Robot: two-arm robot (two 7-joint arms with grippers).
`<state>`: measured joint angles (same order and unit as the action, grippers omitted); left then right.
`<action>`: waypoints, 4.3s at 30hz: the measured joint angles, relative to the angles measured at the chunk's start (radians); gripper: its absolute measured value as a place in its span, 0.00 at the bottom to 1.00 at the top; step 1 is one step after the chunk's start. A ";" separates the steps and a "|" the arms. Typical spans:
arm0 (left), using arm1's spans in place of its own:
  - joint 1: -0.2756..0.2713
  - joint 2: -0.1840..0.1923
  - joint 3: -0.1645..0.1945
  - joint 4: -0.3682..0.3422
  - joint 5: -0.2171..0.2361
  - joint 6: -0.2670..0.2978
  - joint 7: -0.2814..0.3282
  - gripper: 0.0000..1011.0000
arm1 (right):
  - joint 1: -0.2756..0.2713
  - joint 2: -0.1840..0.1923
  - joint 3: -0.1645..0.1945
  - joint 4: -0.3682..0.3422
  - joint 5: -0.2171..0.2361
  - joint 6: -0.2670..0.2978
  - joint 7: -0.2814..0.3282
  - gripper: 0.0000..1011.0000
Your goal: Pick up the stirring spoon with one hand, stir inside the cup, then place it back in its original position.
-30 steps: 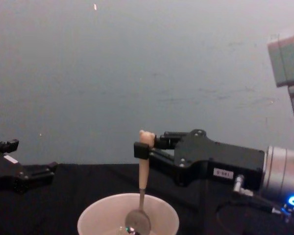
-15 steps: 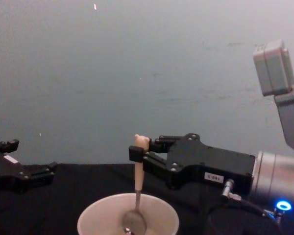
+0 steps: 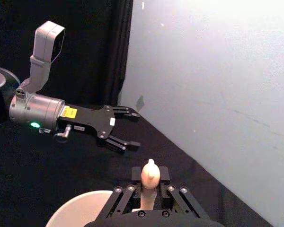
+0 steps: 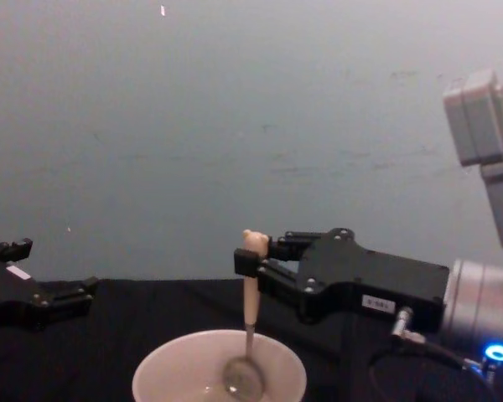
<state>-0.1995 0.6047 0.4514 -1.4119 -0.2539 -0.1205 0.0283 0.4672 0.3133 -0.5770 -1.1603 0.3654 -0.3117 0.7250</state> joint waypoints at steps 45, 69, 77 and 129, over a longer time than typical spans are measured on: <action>0.000 0.000 0.000 0.000 0.000 0.000 0.000 0.99 | -0.025 -0.002 -0.017 -0.037 0.020 0.025 -0.010 0.21; 0.000 0.000 0.000 0.000 0.000 0.000 0.000 0.99 | -0.127 0.073 0.013 -0.184 0.064 0.083 -0.002 0.21; 0.000 0.000 0.000 0.000 0.000 0.000 0.000 0.99 | -0.111 0.046 -0.013 -0.167 0.067 0.079 0.012 0.21; 0.000 0.000 0.000 0.000 0.000 0.000 0.000 0.99 | -0.133 0.048 -0.005 -0.181 0.067 0.100 -0.007 0.21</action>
<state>-0.1995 0.6047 0.4514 -1.4120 -0.2539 -0.1205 0.0283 0.3343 0.3610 -0.5819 -1.3415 0.4326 -0.2116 0.7180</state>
